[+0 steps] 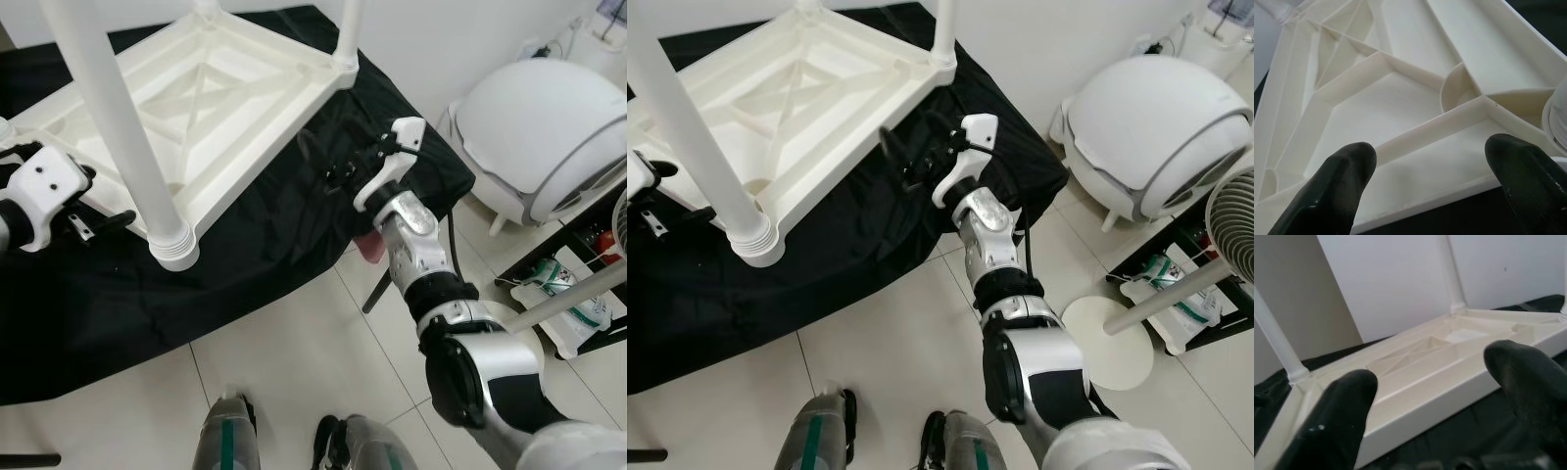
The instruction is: Building children table
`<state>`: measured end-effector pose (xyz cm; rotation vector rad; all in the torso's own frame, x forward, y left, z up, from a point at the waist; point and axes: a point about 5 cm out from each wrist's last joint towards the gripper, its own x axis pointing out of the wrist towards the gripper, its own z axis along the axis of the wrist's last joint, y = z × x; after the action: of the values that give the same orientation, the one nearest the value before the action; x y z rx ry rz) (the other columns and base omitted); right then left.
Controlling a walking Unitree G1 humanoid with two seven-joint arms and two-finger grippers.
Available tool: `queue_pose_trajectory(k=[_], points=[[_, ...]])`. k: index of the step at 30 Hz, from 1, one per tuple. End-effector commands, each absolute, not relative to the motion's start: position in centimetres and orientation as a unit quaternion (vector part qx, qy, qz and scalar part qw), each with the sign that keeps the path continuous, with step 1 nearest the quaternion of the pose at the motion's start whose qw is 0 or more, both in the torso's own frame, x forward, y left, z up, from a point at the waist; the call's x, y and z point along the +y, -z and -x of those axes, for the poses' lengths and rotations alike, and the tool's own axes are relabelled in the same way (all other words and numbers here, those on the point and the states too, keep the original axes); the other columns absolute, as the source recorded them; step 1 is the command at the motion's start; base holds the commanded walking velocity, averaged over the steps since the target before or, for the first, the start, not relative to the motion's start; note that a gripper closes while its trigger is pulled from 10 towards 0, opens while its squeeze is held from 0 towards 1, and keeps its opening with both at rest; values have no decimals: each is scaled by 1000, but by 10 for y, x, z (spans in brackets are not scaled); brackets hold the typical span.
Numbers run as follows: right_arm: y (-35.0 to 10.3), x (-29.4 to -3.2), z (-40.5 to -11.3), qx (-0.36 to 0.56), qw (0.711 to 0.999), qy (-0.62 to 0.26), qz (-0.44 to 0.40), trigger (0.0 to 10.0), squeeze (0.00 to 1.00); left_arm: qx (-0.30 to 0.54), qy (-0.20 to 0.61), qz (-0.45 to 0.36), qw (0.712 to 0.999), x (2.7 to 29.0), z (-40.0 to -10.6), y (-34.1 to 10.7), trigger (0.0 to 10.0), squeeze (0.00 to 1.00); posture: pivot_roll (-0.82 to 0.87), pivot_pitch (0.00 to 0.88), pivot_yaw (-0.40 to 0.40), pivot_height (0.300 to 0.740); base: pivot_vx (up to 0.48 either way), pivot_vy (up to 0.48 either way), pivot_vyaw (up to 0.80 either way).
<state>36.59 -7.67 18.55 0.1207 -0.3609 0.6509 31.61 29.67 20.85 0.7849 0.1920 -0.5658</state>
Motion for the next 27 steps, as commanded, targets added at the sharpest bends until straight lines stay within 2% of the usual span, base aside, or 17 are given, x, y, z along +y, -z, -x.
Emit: queue_pose_trajectory(k=[1,5,13,19,27], points=[[-183,-72,-359,-173,923,-339,-53,10000,0,65,199,-401,892,300,-325,-209,10000,0,98,59,-14,740,0,0,0],[-175,-68,-339,-168,917,-359,-39,10000,0,81,230,-423,873,297,-338,-207,10000,0,71,51,-1,740,0,0,0],[-171,-70,-318,-159,914,-370,-49,10000,0,108,258,-457,845,299,-344,-204,10000,0,45,39,11,740,0,0,0],[-167,-81,-311,-147,921,-358,-39,10000,0,109,278,-428,853,311,-345,-231,10000,0,33,34,28,740,0,0,0],[-169,-81,-307,-139,924,-353,-40,10000,0,141,294,-416,849,325,-339,-234,10000,0,43,43,23,740,0,0,0]])
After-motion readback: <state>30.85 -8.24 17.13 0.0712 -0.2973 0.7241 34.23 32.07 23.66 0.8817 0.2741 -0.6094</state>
